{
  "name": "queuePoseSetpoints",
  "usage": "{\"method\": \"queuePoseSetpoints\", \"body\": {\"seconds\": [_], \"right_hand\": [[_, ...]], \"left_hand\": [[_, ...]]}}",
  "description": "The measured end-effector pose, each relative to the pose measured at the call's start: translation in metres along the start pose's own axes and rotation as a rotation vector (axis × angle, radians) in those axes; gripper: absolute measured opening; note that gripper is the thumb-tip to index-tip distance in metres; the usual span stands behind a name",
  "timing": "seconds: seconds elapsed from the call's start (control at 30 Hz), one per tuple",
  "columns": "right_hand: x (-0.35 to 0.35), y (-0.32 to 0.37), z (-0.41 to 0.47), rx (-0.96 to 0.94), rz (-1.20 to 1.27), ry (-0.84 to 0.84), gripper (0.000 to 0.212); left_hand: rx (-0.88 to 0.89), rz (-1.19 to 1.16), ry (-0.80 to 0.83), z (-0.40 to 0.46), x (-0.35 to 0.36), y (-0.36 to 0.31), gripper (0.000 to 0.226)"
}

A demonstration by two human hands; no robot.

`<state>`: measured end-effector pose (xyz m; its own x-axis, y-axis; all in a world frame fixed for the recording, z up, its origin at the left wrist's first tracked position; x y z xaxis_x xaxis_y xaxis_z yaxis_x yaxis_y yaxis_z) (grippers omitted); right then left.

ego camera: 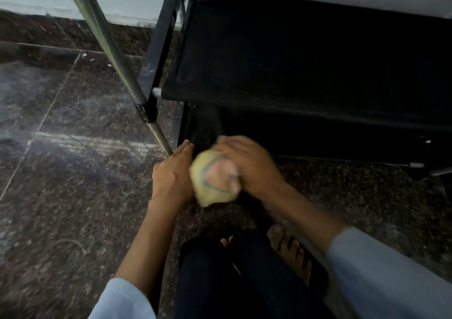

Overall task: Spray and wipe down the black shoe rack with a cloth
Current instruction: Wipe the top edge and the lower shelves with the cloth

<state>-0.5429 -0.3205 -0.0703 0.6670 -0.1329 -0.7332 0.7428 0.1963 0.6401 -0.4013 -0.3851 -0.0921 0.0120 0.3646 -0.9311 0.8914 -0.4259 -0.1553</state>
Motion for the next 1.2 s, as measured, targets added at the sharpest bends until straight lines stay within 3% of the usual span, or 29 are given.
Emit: {"method": "queuePoseSetpoints", "body": {"seconds": [0.1,0.2,0.33,0.53,0.73,0.87,0.97,1.1,1.2], "right_hand": [[0.030,0.012,0.037,0.052,-0.013,0.100,0.036],[0.012,-0.007,0.017,0.106,-0.056,0.079,0.047],[-0.034,-0.042,-0.033,0.196,-0.136,0.027,0.055],[-0.092,-0.088,-0.101,0.227,-0.256,-0.036,0.046],[-0.065,-0.070,-0.076,0.197,-0.211,-0.005,0.053],[0.003,-0.013,-0.004,0.103,-0.129,0.040,0.033],[0.037,0.010,0.028,0.092,-0.101,-0.013,0.029],[0.027,0.005,0.011,-0.002,-0.168,-0.006,0.026],[-0.007,-0.023,-0.025,0.082,-0.198,-0.032,0.031]], "left_hand": [[-0.046,-0.095,0.049,0.003,-0.006,0.006,0.052],[-0.041,0.045,0.012,-0.002,-0.009,-0.002,0.040],[-0.066,0.148,-0.012,-0.006,-0.004,-0.007,0.065],[-0.053,0.152,-0.025,-0.003,-0.001,-0.004,0.068],[0.013,0.125,-0.063,-0.004,-0.006,-0.003,0.064],[0.074,0.049,-0.054,0.002,-0.008,0.000,0.060],[0.043,0.008,-0.011,0.006,-0.009,0.007,0.057],[0.031,0.017,-0.028,-0.001,-0.009,0.006,0.063],[-0.007,0.080,-0.045,-0.005,-0.007,0.004,0.072]]}}
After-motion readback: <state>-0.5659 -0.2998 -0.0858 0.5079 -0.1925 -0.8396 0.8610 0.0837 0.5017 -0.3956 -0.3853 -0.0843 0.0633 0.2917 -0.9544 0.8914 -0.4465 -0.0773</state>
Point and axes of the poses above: each hand's wrist, its own z-axis towards the middle knuckle, its own x-axis out of the palm, y = z × x, the point moved 5 cm from there along z, towards the middle knuckle, and after that the axes turned 12 degrees about z, right-handed, at the moved point
